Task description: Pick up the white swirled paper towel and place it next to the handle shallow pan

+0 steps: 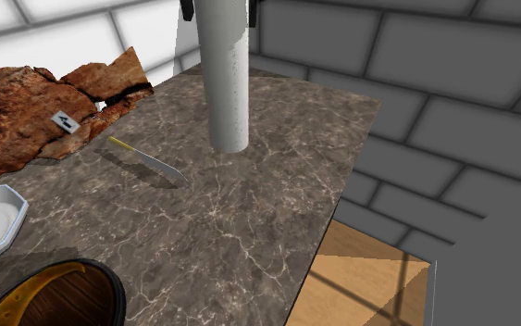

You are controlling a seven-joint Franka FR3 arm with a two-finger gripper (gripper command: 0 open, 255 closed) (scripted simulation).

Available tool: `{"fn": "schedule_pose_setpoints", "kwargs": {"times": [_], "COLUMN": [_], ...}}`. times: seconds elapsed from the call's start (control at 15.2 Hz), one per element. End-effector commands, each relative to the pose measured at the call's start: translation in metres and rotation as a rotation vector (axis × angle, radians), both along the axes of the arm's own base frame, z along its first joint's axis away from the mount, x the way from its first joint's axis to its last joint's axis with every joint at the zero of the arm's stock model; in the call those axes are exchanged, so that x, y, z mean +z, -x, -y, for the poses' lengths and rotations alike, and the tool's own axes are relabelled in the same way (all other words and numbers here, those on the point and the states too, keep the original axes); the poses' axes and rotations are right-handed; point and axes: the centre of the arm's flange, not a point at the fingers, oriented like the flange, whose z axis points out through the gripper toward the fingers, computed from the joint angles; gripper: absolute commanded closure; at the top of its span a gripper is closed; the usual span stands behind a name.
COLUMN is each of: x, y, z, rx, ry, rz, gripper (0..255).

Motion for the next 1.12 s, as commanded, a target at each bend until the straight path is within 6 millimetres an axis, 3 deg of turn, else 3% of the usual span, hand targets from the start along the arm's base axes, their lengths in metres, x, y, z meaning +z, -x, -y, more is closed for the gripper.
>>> {"fn": "schedule_pose_setpoints", "kwargs": {"times": [0.0, 1.06], "x": [-0.008, -0.078], "y": [-0.001, -0.011], "z": [-0.028, -0.227], "rx": [-0.001, -0.001], "ry": [-0.001, -0.001], "rz": [0.0, 0.0], "gripper": [255, 255]}}
